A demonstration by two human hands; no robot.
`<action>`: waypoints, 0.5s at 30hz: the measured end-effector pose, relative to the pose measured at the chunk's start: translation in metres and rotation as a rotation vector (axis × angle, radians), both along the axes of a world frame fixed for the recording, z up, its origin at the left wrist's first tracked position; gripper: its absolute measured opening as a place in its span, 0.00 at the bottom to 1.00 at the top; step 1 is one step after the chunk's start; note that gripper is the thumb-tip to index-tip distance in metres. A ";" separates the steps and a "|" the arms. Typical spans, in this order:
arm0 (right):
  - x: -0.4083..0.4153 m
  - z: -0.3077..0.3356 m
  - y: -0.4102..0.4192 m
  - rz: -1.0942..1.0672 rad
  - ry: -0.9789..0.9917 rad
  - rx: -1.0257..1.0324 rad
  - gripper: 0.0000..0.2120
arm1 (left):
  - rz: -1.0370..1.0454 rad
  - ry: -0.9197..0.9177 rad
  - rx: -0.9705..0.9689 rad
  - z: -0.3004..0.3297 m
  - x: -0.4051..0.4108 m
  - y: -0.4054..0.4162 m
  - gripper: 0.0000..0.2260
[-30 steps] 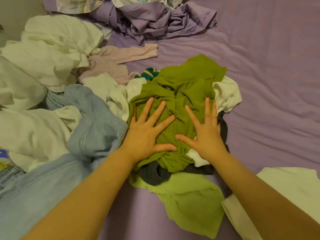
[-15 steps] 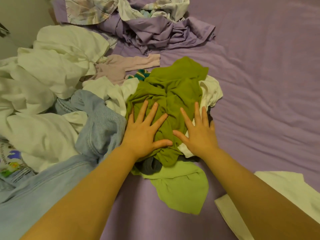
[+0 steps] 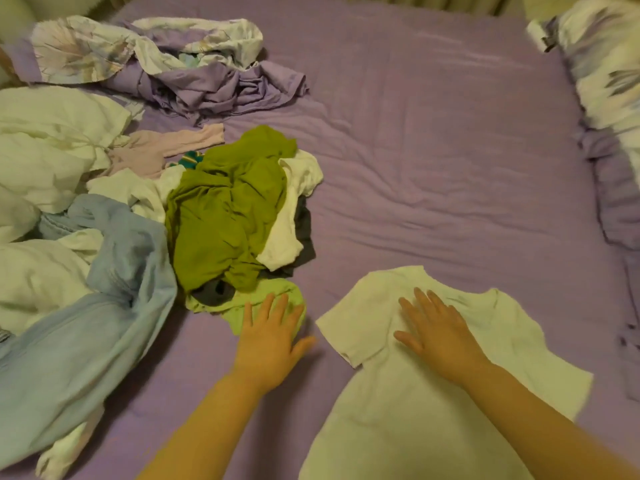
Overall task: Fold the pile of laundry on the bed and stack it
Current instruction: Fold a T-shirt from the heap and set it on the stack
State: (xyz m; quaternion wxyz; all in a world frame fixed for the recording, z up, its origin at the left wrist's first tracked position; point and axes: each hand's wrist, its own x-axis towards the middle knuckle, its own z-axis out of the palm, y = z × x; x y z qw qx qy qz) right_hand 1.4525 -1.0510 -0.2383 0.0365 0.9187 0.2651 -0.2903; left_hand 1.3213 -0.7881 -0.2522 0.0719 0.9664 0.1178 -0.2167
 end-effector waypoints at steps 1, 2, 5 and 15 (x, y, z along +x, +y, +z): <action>-0.001 0.001 -0.024 -0.032 0.007 -0.022 0.31 | -0.013 0.013 -0.022 -0.002 0.001 -0.018 0.30; -0.001 0.001 -0.045 -0.053 0.011 -0.049 0.31 | -0.027 0.012 -0.040 -0.004 0.005 -0.034 0.30; 0.005 -0.002 -0.088 -0.088 0.013 -0.102 0.31 | -0.063 -0.016 -0.074 -0.016 0.021 -0.069 0.26; 0.036 -0.024 -0.022 0.028 -0.048 0.114 0.24 | 0.261 -0.135 -0.263 -0.039 0.056 -0.070 0.24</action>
